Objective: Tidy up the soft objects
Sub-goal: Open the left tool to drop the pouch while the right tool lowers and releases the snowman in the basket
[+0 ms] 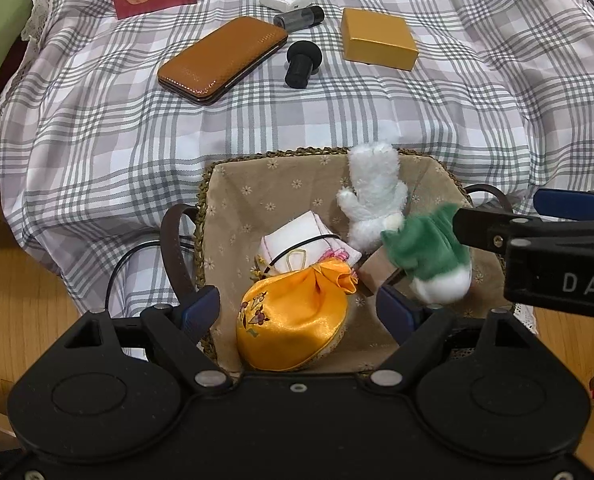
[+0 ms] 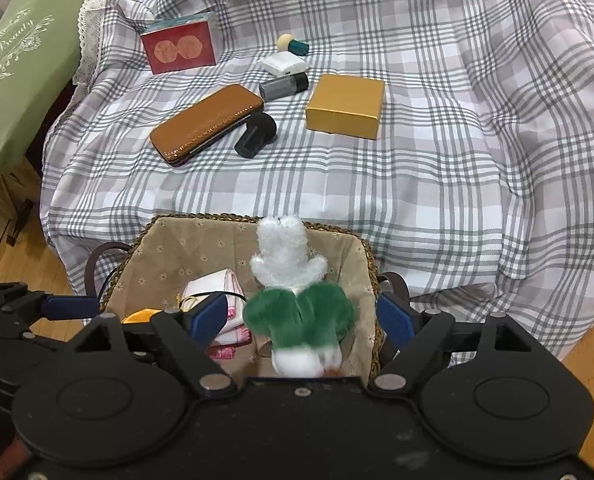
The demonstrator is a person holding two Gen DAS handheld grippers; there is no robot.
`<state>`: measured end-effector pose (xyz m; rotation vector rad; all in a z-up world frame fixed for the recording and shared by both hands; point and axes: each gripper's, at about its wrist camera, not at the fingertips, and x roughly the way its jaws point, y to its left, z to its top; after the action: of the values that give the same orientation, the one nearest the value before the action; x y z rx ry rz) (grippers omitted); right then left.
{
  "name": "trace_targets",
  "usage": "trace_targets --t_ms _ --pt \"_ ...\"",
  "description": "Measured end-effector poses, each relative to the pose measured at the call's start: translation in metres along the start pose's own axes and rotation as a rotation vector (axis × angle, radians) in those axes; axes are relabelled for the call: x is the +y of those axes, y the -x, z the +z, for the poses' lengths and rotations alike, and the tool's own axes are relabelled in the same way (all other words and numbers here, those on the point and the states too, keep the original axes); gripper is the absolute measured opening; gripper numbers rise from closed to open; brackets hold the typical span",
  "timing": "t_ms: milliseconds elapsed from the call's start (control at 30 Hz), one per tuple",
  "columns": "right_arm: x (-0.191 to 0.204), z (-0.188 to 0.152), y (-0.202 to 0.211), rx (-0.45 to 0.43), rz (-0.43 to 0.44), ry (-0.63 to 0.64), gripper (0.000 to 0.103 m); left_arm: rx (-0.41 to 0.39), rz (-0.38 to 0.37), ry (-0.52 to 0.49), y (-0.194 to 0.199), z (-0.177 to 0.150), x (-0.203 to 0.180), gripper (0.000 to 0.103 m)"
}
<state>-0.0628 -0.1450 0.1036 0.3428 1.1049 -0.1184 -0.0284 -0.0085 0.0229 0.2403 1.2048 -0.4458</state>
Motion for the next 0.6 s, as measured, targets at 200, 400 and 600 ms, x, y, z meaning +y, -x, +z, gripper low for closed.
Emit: trace_targets --t_ms 200,400,600 --pt "-0.001 0.001 -0.004 0.012 -0.009 -0.009 0.082 0.01 0.001 0.001 -0.002 0.001 -0.001 0.082" --pt "-0.004 0.002 -0.009 0.027 -0.016 -0.017 0.083 0.025 -0.001 0.005 -0.004 0.003 -0.002 0.082" --pt "-0.006 0.004 -0.014 0.04 -0.016 -0.023 0.083 0.046 0.005 0.011 -0.009 0.004 -0.002 0.082"
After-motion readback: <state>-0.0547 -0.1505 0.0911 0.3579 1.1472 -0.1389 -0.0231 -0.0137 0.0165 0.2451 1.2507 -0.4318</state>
